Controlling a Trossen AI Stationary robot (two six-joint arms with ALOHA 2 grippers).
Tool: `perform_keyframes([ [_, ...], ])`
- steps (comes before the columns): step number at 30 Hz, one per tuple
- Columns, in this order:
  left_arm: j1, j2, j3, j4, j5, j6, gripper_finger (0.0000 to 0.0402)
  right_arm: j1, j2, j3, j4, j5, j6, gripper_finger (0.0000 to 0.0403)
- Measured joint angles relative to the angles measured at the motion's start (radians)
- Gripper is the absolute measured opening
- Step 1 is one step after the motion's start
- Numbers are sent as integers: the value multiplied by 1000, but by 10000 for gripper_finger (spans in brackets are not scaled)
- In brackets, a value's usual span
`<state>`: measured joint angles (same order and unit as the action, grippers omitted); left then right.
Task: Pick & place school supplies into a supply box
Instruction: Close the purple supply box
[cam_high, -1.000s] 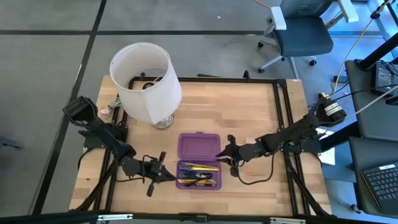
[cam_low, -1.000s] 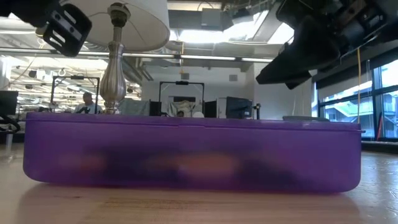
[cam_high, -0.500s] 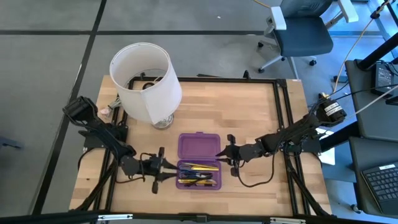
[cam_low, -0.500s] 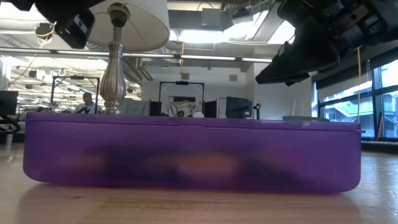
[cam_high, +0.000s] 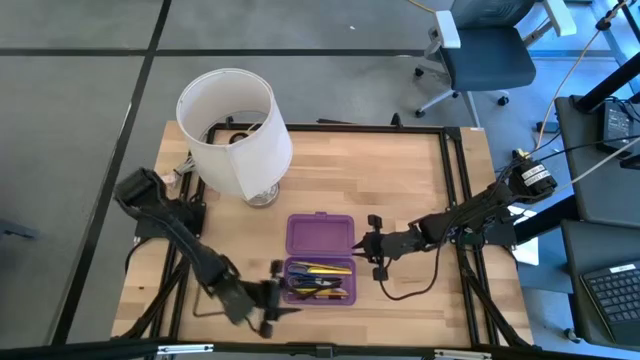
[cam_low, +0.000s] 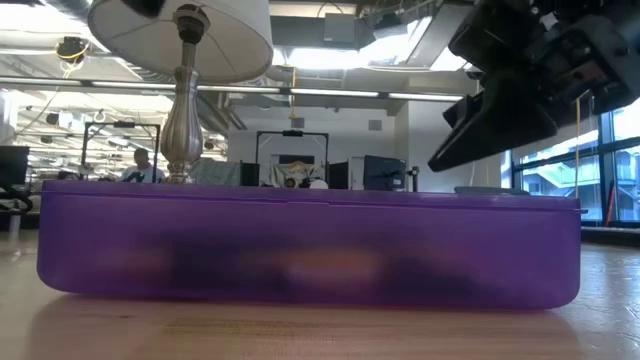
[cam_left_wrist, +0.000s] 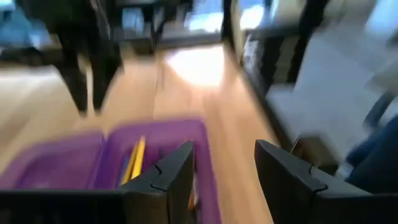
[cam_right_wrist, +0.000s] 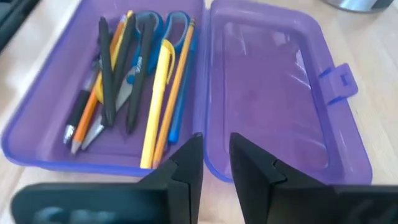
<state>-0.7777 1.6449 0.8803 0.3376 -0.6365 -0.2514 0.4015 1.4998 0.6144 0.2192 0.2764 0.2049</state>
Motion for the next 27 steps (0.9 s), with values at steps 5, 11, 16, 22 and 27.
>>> perform_keyframes([
  [5,15,161,230,-311,3,-163,164,0,0,0,-22,0,-1,84],
  [11,11,255,319,-418,43,-332,162,0,0,0,-28,0,-8,84],
  [16,11,287,318,-482,109,-441,164,0,0,0,-32,-12,-28,84],
  [22,14,305,318,-557,93,-513,162,0,0,0,-32,-61,-29,84],
  [27,17,308,318,-562,59,-512,164,0,0,0,-31,-62,-30,84],
])
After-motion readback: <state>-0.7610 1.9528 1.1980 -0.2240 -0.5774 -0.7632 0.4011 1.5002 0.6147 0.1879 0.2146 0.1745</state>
